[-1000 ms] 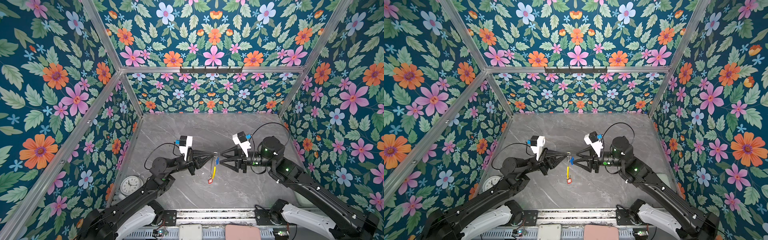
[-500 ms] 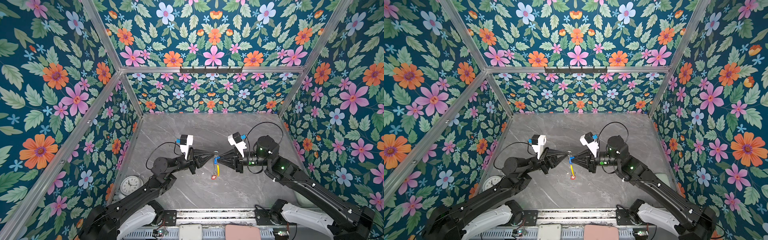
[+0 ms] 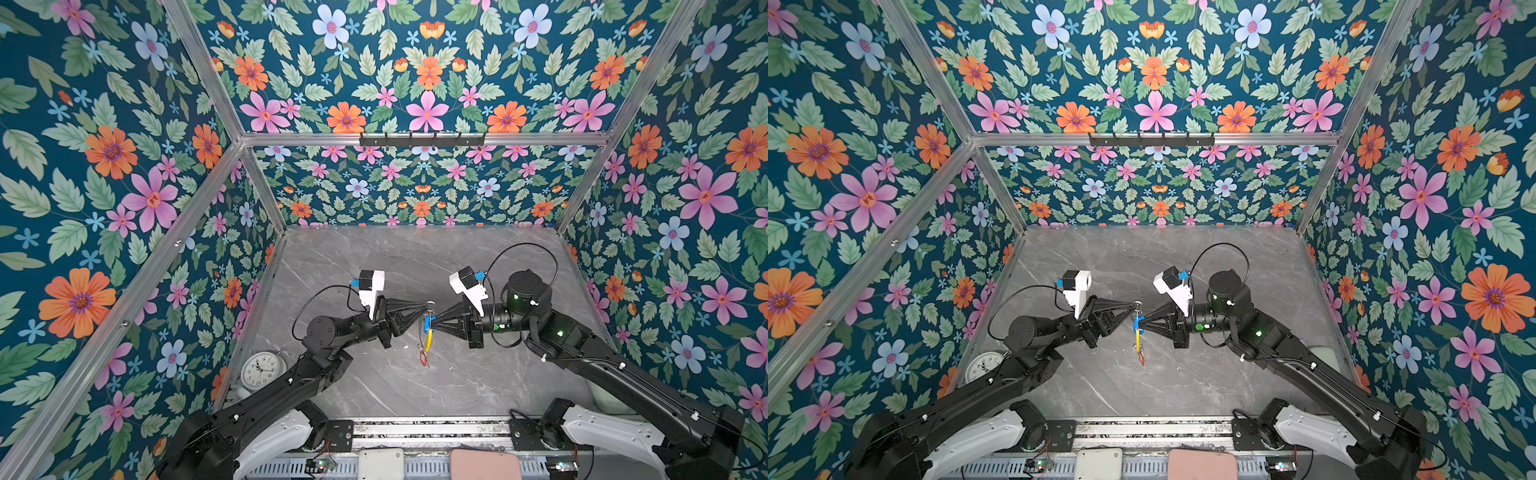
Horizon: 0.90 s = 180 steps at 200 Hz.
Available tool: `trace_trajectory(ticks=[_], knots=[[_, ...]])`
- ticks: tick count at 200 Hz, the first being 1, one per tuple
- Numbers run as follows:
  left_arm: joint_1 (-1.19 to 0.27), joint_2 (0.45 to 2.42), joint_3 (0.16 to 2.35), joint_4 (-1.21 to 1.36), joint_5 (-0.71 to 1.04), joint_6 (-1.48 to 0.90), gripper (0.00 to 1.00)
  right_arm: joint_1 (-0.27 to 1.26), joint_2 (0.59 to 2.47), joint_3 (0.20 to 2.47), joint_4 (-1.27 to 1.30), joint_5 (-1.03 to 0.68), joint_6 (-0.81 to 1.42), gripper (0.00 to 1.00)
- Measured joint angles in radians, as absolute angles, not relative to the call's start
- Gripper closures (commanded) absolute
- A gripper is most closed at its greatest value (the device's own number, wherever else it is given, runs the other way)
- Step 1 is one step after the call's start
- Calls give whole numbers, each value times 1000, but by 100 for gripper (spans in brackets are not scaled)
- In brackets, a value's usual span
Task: Remove the keys from the keyring
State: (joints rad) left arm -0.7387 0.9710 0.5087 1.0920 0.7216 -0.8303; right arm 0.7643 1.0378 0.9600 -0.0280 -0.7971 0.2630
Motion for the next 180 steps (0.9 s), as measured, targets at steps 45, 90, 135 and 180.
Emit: trace_trajectory(ticks=[45, 90, 135, 180], knots=[[-739, 971, 503, 1093, 722, -830, 100, 776, 1067, 968, -30, -800, 242, 100], [-739, 971, 499, 1093, 722, -830, 100, 779, 1080, 970, -31, -802, 239, 100], [-739, 958, 489, 1111, 717, -830, 100, 782, 1037, 970, -76, -763, 239, 80], [-739, 945, 482, 1115, 704, -826, 100, 781, 959, 967, -116, -677, 233, 49]])
